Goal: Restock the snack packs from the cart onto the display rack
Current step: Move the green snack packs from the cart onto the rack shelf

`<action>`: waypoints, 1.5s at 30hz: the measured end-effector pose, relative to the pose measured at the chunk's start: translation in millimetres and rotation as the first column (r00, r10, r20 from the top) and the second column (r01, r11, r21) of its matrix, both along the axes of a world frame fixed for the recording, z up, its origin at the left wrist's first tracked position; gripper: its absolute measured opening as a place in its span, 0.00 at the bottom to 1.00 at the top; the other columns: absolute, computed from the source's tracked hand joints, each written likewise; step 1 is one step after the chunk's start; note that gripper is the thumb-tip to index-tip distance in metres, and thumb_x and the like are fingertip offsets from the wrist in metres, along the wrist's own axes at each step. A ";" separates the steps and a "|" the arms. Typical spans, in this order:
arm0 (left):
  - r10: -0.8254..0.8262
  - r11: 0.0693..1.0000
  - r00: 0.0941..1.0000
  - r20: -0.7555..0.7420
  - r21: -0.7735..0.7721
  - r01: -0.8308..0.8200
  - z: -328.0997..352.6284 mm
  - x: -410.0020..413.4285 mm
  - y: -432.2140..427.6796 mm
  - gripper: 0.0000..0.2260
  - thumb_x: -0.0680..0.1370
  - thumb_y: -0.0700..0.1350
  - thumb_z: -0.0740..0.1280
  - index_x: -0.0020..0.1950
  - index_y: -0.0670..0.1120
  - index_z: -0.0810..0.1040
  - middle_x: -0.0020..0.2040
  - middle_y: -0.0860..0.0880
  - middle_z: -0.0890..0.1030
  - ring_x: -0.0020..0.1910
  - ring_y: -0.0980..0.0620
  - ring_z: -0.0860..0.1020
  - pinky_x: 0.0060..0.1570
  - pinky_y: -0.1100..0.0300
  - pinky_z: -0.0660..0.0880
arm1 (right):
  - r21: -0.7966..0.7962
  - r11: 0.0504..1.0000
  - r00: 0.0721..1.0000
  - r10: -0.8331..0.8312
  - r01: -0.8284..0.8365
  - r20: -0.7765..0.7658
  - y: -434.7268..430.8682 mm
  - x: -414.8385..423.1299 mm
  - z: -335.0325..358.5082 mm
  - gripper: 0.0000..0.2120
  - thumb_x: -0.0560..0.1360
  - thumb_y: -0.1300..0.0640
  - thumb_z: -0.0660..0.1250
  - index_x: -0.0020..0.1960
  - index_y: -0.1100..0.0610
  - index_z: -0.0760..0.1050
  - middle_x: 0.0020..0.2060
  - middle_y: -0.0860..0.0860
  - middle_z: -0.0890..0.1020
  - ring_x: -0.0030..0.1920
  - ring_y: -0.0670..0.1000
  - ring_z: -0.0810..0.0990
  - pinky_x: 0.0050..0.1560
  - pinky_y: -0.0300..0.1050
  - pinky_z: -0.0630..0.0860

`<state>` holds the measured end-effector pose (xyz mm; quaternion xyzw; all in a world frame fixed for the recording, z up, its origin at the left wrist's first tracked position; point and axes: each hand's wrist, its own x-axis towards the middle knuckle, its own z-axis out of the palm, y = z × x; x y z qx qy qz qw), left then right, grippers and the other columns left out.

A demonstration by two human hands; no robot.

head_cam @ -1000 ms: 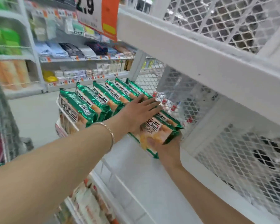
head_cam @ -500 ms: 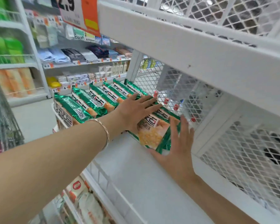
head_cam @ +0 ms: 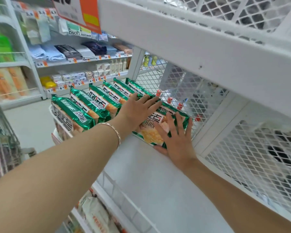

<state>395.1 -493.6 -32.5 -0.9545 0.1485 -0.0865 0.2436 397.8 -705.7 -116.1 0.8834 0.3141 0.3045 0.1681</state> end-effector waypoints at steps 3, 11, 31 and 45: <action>0.035 0.999 0.998 -0.060 -0.032 -0.037 8.8 -14.0 -0.4 0.48 0.78 0.58 0.68 0.80 0.48 0.33 0.81 0.47 0.38 0.81 0.45 0.43 0.78 0.41 0.45 | 0.113 0.994 0.993 0.004 0.010 -0.121 9.5 -14.8 16.7 0.31 0.77 0.33 0.51 0.77 0.44 0.60 0.80 0.59 0.52 0.78 0.67 0.55 0.71 0.78 0.53; 0.112 0.951 0.982 -0.149 -0.269 -0.150 62.4 -122.8 87.4 0.36 0.81 0.67 0.48 0.82 0.50 0.40 0.82 0.47 0.42 0.81 0.46 0.43 0.78 0.41 0.43 | 0.361 0.930 0.906 0.093 0.069 -0.413 67.0 -102.2 100.4 0.22 0.79 0.43 0.58 0.71 0.48 0.73 0.78 0.59 0.61 0.77 0.60 0.58 0.75 0.68 0.51; 0.576 0.523 0.666 -0.474 -0.414 -0.745 -3.0 -419.5 472.3 0.33 0.82 0.62 0.55 0.82 0.48 0.49 0.81 0.45 0.54 0.79 0.45 0.57 0.74 0.44 0.61 | 0.134 0.986 0.488 0.167 -0.101 -0.857 442.5 -278.6 41.3 0.21 0.81 0.51 0.63 0.71 0.57 0.73 0.67 0.57 0.77 0.68 0.56 0.74 0.74 0.56 0.64; 0.656 -0.120 0.456 -0.601 -0.679 -0.724 -58.0 -467.8 479.3 0.29 0.82 0.55 0.62 0.79 0.45 0.60 0.78 0.44 0.63 0.77 0.44 0.62 0.76 0.47 0.59 | 0.129 0.956 -0.027 0.141 0.262 -0.990 531.5 -318.1 -12.1 0.12 0.79 0.49 0.69 0.49 0.57 0.71 0.41 0.53 0.78 0.34 0.48 0.74 0.39 0.46 0.77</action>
